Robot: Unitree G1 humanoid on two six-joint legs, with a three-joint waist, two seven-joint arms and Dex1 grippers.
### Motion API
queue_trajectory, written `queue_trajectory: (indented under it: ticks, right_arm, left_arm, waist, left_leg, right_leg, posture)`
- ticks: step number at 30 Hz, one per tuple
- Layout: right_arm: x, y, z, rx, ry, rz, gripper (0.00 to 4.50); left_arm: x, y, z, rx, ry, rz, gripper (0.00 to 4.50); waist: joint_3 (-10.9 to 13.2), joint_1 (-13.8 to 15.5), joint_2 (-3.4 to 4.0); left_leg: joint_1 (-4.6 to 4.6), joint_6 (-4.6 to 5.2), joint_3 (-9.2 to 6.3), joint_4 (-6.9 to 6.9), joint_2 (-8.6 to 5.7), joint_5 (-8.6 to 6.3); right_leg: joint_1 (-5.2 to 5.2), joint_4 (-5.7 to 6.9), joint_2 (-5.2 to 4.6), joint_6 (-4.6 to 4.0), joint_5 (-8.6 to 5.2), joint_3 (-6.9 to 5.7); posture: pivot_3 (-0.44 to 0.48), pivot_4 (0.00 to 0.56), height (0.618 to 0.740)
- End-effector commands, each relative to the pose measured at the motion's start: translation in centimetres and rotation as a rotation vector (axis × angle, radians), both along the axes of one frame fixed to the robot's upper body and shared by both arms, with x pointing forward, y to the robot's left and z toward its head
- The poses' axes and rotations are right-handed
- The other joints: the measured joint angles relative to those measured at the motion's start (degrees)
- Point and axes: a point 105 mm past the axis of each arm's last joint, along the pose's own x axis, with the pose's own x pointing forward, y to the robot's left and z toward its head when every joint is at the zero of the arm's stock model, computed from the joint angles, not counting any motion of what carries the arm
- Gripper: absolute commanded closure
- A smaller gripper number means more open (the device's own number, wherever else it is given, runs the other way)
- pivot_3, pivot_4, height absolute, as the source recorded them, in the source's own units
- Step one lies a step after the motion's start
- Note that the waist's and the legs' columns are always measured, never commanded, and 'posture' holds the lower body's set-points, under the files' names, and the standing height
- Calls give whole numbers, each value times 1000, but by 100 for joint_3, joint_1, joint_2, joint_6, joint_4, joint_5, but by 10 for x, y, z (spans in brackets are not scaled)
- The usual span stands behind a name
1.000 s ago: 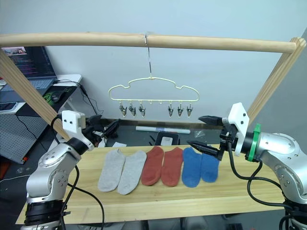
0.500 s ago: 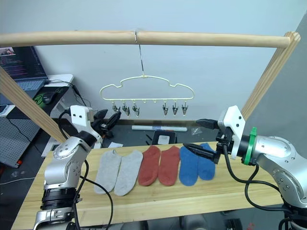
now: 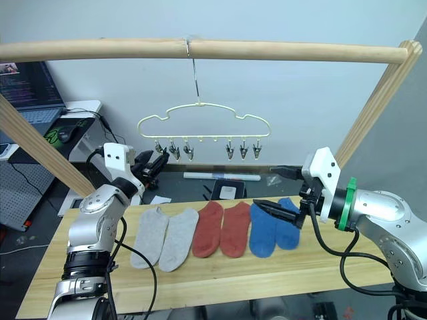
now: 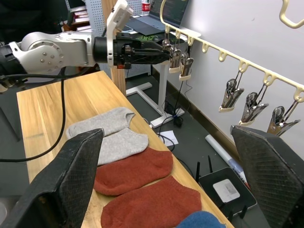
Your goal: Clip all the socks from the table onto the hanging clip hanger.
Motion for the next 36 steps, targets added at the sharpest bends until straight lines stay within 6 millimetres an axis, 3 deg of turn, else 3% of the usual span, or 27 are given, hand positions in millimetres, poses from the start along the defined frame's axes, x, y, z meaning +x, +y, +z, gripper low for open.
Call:
queue_trajectory:
  ticks: [1,10,23,36]
  right_arm:
    - [-6,4,8,4,-45,27,0]
    - [-7,8,8,7,-51,34,0]
    - [-7,13,10,15,-68,47,0]
    - [-7,17,11,22,-77,57,0]
  left_arm:
    - [3,-5,14,3,-50,-27,2015]
    - [7,-12,22,-45,-75,-66,2015]
    - [3,-4,36,-102,-84,-79,2015]
    - [4,-2,50,-47,-121,-90,2015]
  waist:
    - [19,-14,0]
    - [44,-20,0]
    - [76,-68,0]
    - [93,-162,1]
  left_leg:
    - [-1,0,0,0,0,0]
    - [-5,0,-4,0,0,0]
    - [-7,0,-5,0,1,0]
    - [-9,-1,-9,-2,1,0]
  right_leg:
    - [-1,0,0,0,0,0]
    - [-2,-3,0,0,0,-3]
    - [-4,-3,0,1,-1,-4]
    - [-6,-6,0,2,-1,-3]
  posture:
    - [-212,188,740]
    - [-221,189,740]
    - [-226,193,740]
    - [-230,192,740]
